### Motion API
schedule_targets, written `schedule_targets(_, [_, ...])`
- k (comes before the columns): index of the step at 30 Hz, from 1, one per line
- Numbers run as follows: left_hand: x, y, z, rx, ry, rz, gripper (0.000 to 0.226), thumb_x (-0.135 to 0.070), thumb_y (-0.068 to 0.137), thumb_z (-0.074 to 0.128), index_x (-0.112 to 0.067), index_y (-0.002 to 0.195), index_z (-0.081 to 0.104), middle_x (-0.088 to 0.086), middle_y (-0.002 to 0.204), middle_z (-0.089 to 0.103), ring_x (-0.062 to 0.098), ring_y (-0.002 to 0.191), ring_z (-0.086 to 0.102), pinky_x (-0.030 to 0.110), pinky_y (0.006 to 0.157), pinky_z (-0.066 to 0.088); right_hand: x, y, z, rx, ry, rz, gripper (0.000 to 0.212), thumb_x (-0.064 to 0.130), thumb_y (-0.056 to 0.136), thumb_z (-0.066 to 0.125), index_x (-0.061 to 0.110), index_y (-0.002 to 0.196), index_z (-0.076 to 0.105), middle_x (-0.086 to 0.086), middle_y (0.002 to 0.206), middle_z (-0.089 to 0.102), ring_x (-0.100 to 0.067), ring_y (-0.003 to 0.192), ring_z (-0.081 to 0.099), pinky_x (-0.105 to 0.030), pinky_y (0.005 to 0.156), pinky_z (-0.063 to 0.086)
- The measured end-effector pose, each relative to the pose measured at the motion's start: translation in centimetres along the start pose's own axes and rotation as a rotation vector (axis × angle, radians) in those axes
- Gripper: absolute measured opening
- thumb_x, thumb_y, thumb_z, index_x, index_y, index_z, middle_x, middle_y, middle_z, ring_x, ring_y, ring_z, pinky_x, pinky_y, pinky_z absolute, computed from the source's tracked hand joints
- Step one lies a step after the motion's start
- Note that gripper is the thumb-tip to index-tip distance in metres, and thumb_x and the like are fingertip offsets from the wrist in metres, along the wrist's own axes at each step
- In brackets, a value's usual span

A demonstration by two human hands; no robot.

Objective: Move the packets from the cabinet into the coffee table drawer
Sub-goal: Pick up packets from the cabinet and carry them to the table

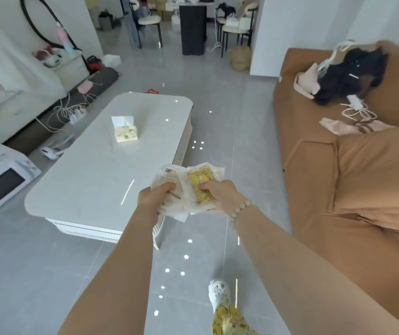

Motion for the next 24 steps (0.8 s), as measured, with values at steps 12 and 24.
schedule_targets(12, [-12.8,15.7,9.1,-0.081,-0.063,0.005,0.025,-0.016,0.082,0.069,-0.008,0.104,0.06,0.006,0.083,0.065,0.021,0.071,0.062,0.028,0.059,0.05,16.8,18.0,-0.6,0.096,-0.086,-0.107,0.026,0.019,0.079,0.071,0.007,0.1,0.061,-0.005,0.092,0.063,-0.02,0.086,0.062,-0.028,0.075,0.051])
schedule_targets(24, [-18.7,34.2,12.5,-0.176,-0.199,-0.065,0.026,-0.016,0.083,0.068,-0.006,0.105,0.061,0.009,0.085,0.066,0.024,0.075,0.063,0.029,0.061,0.051,27.4,36.2,4.9,0.173,-0.241,-0.132,0.043,0.021,0.08,0.069,0.003,0.117,0.057,-0.004,0.099,0.059,-0.019,0.091,0.058,-0.024,0.066,0.044])
Point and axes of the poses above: each hand's wrist, its own y-axis towards the middle knuckle, its own z-axis out of the palm, x = y × z, the point moved 4 cm from there along y, towards the middle knuckle
